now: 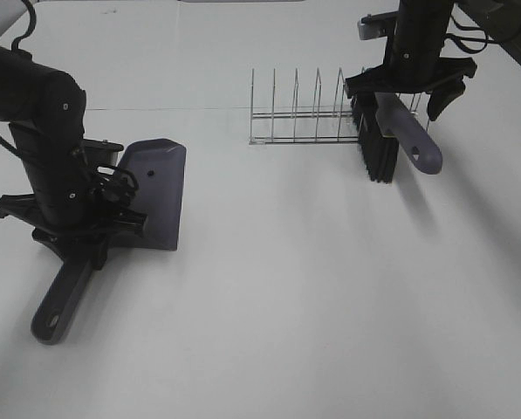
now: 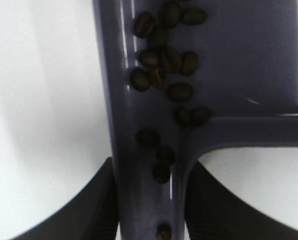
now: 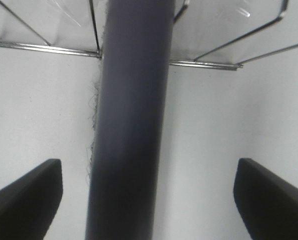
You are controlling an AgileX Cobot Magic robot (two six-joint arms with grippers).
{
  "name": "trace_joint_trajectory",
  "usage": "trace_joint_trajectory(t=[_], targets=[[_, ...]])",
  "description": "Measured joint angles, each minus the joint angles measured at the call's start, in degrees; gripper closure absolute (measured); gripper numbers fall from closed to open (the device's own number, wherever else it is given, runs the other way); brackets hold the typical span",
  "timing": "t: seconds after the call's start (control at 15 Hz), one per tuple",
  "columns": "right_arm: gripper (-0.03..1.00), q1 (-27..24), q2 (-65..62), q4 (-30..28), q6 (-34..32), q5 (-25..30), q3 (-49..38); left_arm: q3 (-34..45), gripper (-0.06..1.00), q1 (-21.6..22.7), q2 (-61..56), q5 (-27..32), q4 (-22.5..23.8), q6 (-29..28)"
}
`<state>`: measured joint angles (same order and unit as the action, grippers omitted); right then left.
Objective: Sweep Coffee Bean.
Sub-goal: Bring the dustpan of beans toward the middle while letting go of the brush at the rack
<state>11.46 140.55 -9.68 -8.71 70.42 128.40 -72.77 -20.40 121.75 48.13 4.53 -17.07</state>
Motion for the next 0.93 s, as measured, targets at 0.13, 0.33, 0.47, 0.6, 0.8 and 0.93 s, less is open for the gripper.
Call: trace_joint_trajectory(t=[0.13,0.33,0.47,0.6,0.8,0.93], targets=[[0.14,0.0,-3.21,1.6,0.0,0.0,0.0,0.0,0.59,0.0,0.0,0.0,0.0,0.0],[0.14,0.0,-12.78,7.91,0.29,-0.57,-4.76,0.17,0.59,0.0,-0.8,-0.29,-0.46,0.0],[0.14,0.0,-22.06,11.75,0.57,-0.57,-14.09,0.34,0.59,-0.74,-1.49,-1.15,-4.53,0.11],[0.14,0.0,-28.02,12.03,0.57,-0.57,-22.06,0.34,0.59,-2.81,-1.49,-3.15,-5.56,0.11],[0.14,0.0,-36.55,12.03,0.57,-0.57,-33.29,0.34,0.59,-3.84,-1.49,-6.42,-5.96,-1.15],[0.14,0.0,-42.74,12.09,0.57,-0.57,-40.11,0.29,0.59,-3.84,-1.49,-7.68,-7.05,-1.32]])
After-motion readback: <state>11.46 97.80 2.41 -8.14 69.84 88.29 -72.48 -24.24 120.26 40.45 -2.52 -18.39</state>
